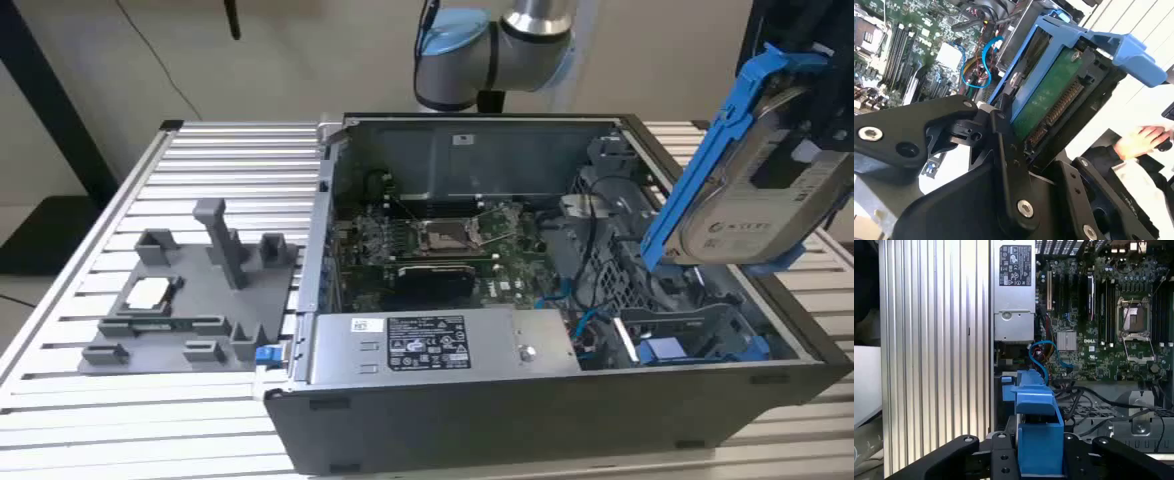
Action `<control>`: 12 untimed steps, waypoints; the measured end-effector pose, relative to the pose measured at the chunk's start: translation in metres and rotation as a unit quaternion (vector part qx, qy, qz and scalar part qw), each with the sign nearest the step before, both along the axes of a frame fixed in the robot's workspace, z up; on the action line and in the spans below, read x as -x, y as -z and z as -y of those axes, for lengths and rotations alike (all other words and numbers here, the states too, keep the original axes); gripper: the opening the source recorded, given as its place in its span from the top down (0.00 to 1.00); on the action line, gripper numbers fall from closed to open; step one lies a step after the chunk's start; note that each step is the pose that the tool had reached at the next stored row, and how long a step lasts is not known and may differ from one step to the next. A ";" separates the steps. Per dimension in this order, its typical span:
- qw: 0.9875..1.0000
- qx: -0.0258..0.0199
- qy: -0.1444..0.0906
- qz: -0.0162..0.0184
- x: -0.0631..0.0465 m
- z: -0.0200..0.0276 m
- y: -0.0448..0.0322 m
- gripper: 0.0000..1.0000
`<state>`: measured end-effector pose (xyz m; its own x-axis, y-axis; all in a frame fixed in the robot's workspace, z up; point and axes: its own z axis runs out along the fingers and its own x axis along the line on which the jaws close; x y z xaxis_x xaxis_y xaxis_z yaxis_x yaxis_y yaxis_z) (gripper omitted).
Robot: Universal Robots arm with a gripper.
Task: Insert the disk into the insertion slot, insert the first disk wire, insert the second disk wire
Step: 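Insert the disk into the insertion slot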
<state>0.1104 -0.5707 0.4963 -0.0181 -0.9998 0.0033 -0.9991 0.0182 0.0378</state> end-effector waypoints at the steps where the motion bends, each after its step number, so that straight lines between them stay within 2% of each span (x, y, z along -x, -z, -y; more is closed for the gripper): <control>1: 1.000 0.000 0.000 0.000 0.000 0.0000 0.0000 0.67; 12: 1.000 0.000 0.000 0.000 0.000 0.0000 0.0012 0.67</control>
<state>0.1104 -0.5707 0.4951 -0.0181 -0.9998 0.0033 -0.9991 0.0182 0.0376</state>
